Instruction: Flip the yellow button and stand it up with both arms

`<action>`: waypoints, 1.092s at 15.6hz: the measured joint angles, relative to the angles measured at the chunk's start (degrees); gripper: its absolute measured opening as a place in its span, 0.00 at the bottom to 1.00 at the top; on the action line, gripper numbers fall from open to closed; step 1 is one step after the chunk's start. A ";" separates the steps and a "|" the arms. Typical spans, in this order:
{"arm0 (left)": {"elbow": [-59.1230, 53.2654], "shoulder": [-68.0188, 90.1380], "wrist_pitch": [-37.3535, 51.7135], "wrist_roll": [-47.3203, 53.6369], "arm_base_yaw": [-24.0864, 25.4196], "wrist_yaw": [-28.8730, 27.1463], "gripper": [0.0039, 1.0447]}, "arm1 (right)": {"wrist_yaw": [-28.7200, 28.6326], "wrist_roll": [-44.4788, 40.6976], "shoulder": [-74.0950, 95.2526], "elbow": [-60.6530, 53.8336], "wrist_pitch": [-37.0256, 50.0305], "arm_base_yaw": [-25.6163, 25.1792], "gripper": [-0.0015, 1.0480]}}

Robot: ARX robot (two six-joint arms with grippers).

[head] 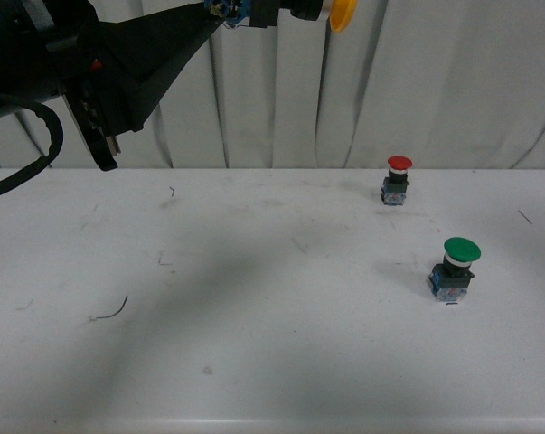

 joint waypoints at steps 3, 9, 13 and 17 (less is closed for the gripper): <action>0.70 0.04 0.00 0.72 -0.44 -0.04 0.29 | -7.32 15.47 1.05 -4.17 -0.17 4.13 0.94; 0.94 1.53 0.00 1.14 -1.60 -0.55 0.29 | -12.50 40.35 3.34 -6.36 -0.26 10.47 0.94; 0.94 1.55 0.00 1.29 -1.62 -0.70 0.29 | -13.31 44.00 3.56 -5.11 -0.22 14.56 0.94; 0.94 1.55 0.00 1.57 -1.62 -0.68 0.29 | -16.61 48.02 7.13 -3.21 -0.35 16.59 0.94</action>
